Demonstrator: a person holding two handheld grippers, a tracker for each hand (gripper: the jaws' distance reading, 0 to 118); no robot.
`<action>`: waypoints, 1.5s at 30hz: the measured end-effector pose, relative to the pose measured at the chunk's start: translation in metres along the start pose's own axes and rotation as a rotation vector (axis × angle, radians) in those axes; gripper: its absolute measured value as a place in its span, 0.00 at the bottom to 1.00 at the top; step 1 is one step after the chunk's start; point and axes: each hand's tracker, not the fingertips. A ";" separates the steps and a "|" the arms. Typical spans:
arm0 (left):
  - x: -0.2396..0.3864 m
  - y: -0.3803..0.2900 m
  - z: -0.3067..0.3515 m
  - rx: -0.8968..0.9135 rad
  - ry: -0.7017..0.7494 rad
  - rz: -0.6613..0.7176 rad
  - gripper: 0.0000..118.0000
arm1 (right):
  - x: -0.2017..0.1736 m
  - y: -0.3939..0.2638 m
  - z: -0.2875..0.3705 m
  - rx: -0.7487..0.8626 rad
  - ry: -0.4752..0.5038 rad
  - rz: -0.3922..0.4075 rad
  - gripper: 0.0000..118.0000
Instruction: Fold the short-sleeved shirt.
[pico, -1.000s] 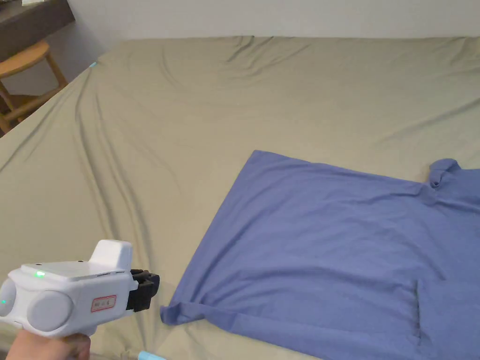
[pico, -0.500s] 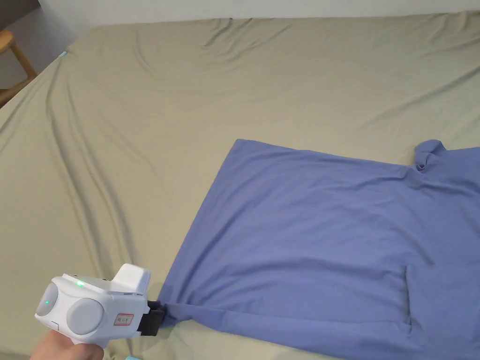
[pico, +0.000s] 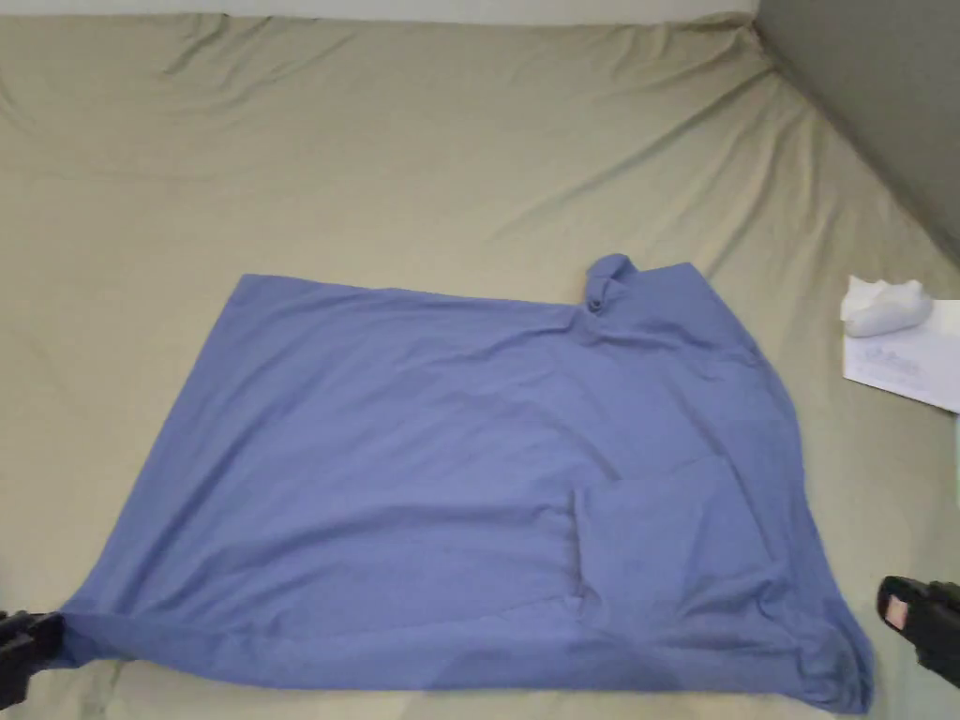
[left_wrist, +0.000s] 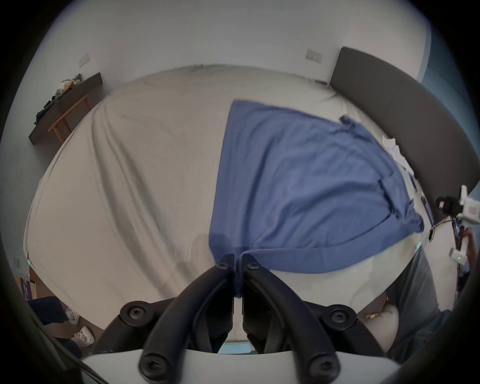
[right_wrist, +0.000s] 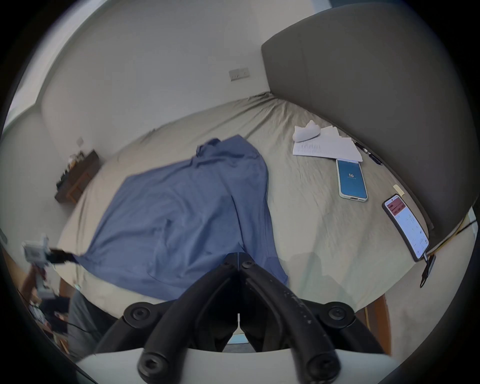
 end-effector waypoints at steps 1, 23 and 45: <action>0.003 0.004 0.006 0.011 -0.002 -0.005 0.03 | 0.000 -0.001 -0.007 -0.024 0.016 0.029 0.00; 0.016 0.021 0.029 0.086 0.024 0.019 0.03 | 0.003 -0.013 -0.019 -0.125 0.066 0.152 0.02; 0.032 0.217 -0.202 -0.112 0.167 -0.030 0.03 | 0.019 0.162 -0.239 -0.251 -0.148 -0.015 0.02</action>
